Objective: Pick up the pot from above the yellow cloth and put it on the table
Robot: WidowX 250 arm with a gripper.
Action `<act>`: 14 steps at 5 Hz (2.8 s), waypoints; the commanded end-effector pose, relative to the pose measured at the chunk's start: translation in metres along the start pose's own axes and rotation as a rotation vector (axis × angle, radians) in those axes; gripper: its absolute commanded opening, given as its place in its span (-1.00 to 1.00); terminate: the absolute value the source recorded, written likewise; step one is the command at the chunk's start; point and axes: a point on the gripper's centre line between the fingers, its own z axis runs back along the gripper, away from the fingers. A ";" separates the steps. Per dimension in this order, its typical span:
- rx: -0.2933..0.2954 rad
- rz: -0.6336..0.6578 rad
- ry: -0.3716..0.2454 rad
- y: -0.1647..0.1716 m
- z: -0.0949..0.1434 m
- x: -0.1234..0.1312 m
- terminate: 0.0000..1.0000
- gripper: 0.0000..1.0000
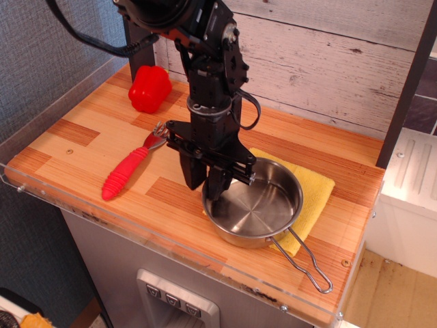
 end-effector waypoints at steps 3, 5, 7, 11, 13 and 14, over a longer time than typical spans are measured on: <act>-0.197 0.106 -0.066 -0.005 0.068 0.014 -1.00 -1.00; -0.158 0.465 -0.067 0.084 0.077 0.010 -1.00 -1.00; -0.006 0.594 -0.044 0.161 0.071 -0.005 -1.00 -1.00; 0.015 0.726 0.071 0.219 0.052 -0.046 -1.00 -1.00; 0.029 0.771 0.085 0.228 0.036 -0.056 -1.00 -1.00; 0.020 0.788 0.102 0.230 0.034 -0.058 -1.00 1.00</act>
